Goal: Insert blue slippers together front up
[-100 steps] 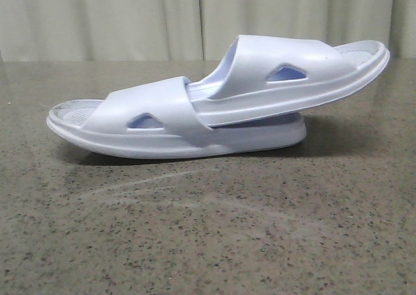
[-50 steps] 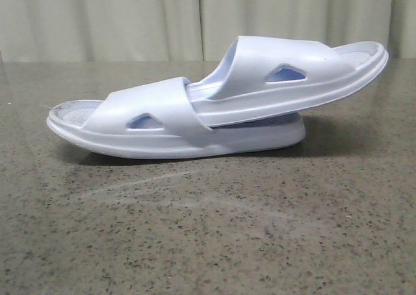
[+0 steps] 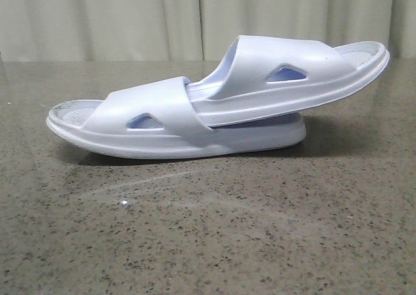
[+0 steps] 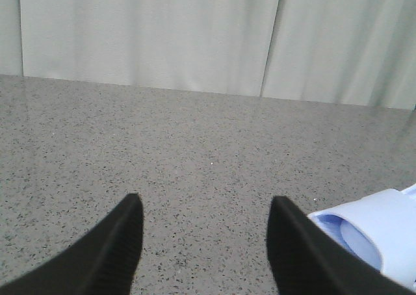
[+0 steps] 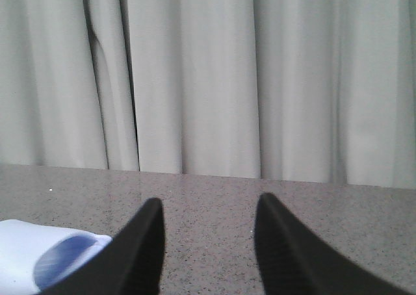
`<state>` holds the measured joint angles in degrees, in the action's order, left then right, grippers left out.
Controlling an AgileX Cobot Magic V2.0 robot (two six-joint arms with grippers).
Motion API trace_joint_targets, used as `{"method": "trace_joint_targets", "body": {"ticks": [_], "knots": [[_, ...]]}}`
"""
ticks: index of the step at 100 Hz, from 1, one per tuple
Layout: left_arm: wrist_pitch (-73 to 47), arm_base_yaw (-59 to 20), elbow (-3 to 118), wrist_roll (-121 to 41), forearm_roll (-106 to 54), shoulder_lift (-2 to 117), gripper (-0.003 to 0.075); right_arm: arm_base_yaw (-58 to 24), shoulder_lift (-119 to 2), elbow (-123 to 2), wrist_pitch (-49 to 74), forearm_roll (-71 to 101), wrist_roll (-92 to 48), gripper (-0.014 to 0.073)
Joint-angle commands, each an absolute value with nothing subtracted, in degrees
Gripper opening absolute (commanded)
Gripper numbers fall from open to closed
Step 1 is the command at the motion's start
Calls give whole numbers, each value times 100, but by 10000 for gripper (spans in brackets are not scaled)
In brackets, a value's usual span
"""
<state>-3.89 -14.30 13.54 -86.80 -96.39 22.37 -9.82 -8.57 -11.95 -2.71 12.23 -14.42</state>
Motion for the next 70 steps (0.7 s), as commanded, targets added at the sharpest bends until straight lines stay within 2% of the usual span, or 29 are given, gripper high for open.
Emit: {"method": "trace_joint_targets", "body": {"ticks": [1, 10, 18, 70], "knots": [[-447, -1462, 1521, -8682, -9657, 2250, 221, -959, -909, -1329, -740, 1182, -1502, 92], [-447, -1462, 1521, -8682, -9657, 2250, 106, -959, -909, -1329, -740, 1182, -1502, -45], [-447, -1462, 1521, -8682, -9657, 2250, 15, -959, -909, -1329, -730, 1182, -1492, -106], [-447, -1462, 1521, -8682, -9657, 2250, 16, -959, -909, -1329, -483, 1182, -1492, -107]]}}
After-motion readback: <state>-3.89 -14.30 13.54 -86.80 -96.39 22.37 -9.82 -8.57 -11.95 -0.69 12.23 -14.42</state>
